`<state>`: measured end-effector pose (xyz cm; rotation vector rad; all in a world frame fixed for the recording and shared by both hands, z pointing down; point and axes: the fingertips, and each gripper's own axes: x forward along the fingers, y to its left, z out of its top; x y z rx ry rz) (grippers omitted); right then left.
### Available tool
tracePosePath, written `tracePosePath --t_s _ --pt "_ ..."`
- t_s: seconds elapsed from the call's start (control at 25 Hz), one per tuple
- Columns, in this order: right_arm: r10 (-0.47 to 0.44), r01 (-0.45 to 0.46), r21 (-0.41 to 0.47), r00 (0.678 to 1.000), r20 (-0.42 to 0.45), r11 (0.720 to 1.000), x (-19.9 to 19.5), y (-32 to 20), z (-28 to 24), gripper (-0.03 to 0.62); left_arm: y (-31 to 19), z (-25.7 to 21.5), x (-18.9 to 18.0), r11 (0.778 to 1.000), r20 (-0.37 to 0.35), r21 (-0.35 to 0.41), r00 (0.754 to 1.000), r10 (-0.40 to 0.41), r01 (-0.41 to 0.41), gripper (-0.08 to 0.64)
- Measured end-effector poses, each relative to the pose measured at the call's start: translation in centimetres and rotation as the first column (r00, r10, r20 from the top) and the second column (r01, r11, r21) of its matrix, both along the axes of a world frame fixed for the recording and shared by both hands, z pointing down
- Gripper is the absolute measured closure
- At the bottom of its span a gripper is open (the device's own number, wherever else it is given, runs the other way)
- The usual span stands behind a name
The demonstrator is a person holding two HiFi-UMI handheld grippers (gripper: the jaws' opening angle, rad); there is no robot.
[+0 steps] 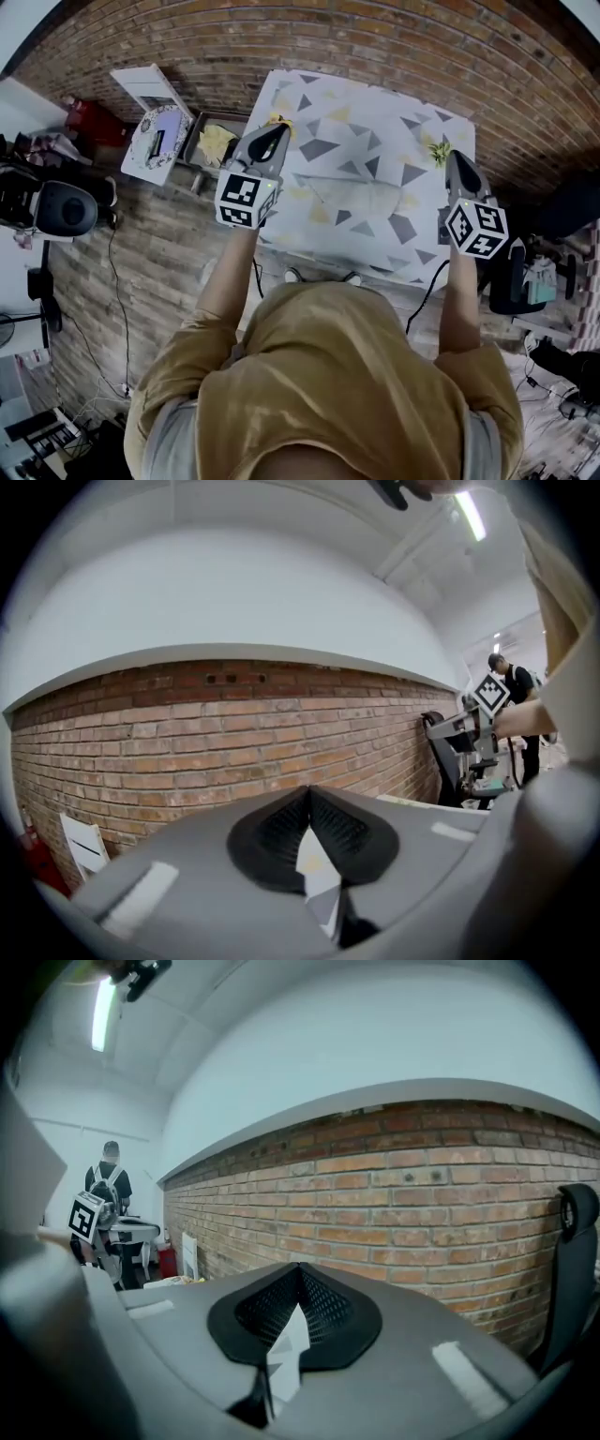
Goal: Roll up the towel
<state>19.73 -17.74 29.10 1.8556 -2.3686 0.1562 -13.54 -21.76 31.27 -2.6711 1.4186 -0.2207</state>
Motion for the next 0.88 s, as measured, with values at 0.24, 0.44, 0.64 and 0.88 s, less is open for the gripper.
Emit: tracePosePath --t_s 0.24,0.44,0.64,0.88 --pt "0.018 -0.018 0.138 1.000 -0.001 0.990 1.6 1.8 -5.7 0.588 1.0 -6.0 -1.4 0.994 -0.072 0.107 0.997 -0.023 0.031 0.497" --pt "0.058 -0.057 0.208 0.998 0.000 0.976 4.2 3.5 -9.0 0.588 1.9 -9.9 -2.8 0.982 -0.111 0.175 0.993 -0.046 0.066 0.497" --pt "0.100 -0.094 0.283 0.995 -0.007 0.955 6.2 5.4 -12.1 0.588 3.0 -13.1 -5.2 0.965 -0.130 0.235 0.987 -0.090 0.119 0.497" --pt "0.156 -0.126 0.314 0.985 -0.070 0.941 8.0 7.5 -13.8 0.588 4.5 -15.4 -7.0 0.946 -0.187 0.284 0.977 -0.105 0.156 0.497"
